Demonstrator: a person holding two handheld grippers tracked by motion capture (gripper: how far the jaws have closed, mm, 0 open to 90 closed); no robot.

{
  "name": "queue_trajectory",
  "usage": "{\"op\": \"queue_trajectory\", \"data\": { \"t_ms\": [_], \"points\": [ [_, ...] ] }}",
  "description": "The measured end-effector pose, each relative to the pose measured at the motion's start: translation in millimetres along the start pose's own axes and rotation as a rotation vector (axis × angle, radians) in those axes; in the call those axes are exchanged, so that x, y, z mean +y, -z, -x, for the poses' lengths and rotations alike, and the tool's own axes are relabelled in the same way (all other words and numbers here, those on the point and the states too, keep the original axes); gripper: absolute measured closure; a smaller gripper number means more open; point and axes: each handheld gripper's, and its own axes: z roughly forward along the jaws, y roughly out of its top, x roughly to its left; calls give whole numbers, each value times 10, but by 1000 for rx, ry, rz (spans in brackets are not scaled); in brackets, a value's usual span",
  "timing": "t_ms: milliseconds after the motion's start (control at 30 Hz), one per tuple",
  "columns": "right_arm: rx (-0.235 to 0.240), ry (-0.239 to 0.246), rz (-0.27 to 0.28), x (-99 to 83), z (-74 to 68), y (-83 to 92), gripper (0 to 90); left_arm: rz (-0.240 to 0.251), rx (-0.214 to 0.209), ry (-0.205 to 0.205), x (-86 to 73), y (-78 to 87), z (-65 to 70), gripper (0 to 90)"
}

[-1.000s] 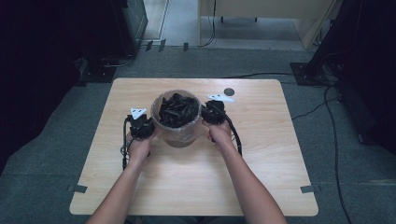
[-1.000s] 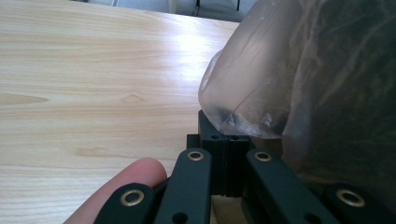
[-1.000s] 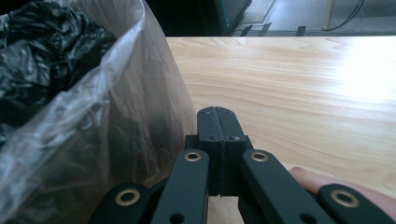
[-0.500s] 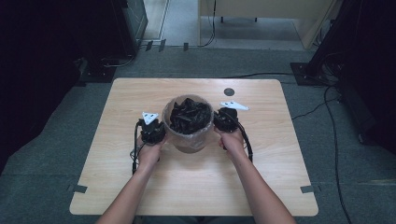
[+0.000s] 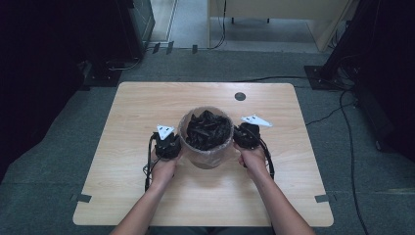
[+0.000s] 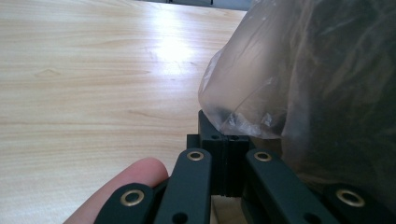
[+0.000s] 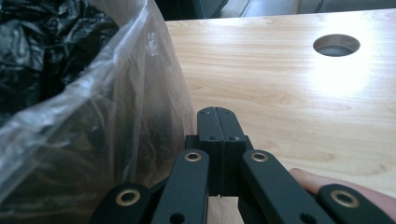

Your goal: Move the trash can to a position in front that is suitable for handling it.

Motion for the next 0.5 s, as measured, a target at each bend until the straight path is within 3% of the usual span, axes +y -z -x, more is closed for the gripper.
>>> {"op": "queue_trajectory", "data": {
  "t_ms": [500],
  "points": [
    [-21,56,5,-311,-148,454,900,5,-47,-8,-275,359,141,900]
  ]
}}
